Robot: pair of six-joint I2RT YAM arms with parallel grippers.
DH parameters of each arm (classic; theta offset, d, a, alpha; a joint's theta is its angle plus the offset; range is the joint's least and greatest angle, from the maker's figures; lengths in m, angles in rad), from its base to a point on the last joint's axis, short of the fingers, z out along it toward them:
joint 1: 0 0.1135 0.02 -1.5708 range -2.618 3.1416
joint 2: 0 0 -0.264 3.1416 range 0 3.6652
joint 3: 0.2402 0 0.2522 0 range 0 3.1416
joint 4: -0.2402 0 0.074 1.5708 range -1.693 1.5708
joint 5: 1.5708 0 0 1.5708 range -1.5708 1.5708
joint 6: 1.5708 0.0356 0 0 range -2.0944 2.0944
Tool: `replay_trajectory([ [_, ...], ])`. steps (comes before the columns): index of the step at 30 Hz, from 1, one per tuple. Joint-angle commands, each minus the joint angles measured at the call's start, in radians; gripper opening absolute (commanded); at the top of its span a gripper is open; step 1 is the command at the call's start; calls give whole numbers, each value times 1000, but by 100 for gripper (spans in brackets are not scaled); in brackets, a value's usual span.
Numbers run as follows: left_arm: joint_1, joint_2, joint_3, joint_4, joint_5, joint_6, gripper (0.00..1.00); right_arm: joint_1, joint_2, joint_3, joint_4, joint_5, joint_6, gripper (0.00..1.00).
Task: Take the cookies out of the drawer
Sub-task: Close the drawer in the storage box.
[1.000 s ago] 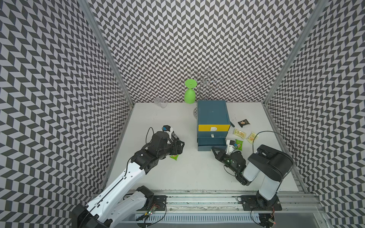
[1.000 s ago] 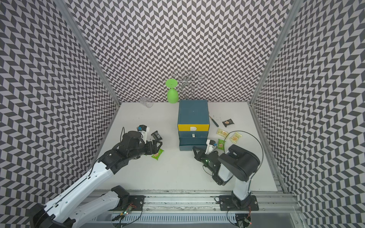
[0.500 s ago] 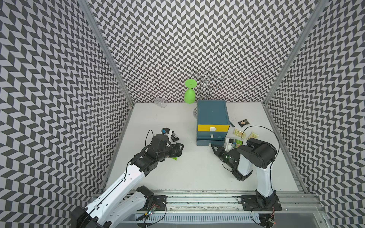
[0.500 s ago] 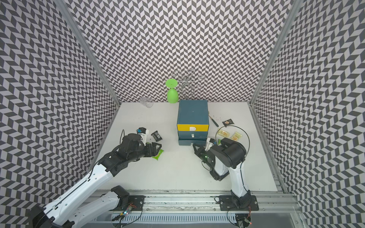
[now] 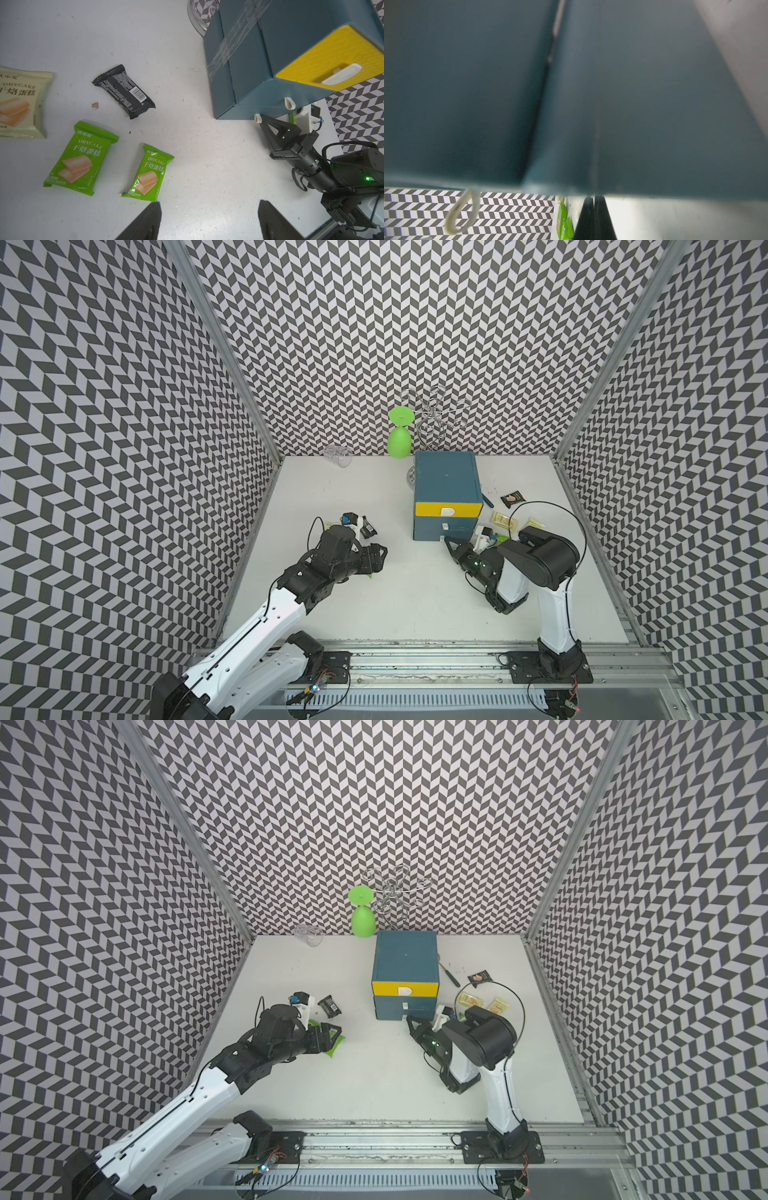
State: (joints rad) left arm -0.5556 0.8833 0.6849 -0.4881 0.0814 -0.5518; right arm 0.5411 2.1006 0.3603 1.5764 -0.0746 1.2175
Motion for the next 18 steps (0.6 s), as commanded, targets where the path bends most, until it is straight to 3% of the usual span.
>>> replay_trajectory([
  [1, 5, -12, -16, 48, 26, -14, 78, -21, 54, -11, 306, 20, -14, 0],
  [10, 6, -67, -51, 118, 11, -27, 78, -17, -25, -129, 307, -172, -1, 2],
  [18, 98, -73, -59, 273, -5, 1, 80, -13, -291, -462, 258, -257, -95, 16],
])
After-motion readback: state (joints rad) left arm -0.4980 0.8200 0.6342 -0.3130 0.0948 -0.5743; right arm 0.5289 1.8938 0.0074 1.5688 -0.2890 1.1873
